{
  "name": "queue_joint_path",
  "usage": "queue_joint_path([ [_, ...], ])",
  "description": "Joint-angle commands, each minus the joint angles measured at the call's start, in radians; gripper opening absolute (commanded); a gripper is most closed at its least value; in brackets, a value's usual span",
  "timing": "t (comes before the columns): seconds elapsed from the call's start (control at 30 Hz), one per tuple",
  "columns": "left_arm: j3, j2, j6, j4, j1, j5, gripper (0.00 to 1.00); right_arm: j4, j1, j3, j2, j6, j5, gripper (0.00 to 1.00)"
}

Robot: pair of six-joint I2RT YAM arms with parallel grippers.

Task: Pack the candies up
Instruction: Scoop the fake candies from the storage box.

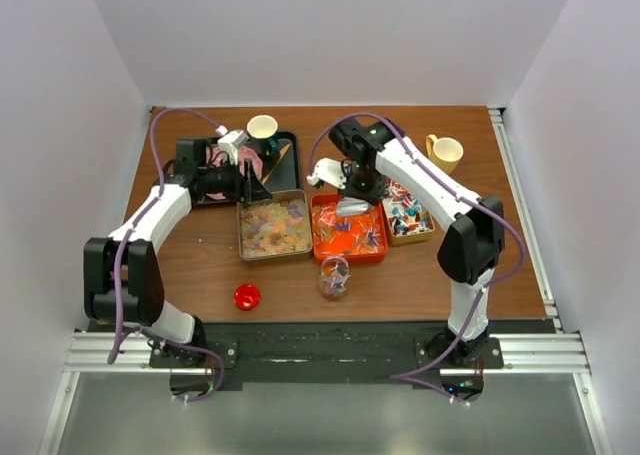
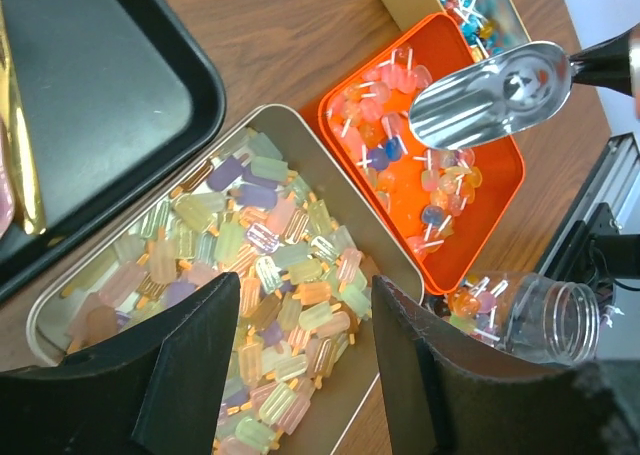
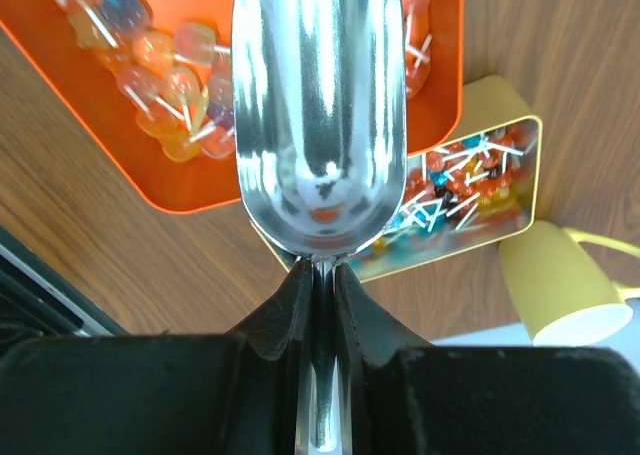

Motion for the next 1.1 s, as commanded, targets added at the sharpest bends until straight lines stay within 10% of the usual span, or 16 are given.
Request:
queue_joint_path([
  [0.0,0.013,0.000,0.036,-0.008,0.019,-0.019,0.60,-0.246,0.004,-0.038,-0.011,-0.013,0.129,0.00],
  [1.07,0.027,0.054,0.016,0.026,0.055,-0.004,0.59,-0.249,0.108,-0.053,0.105,-0.103,0.433,0.00],
])
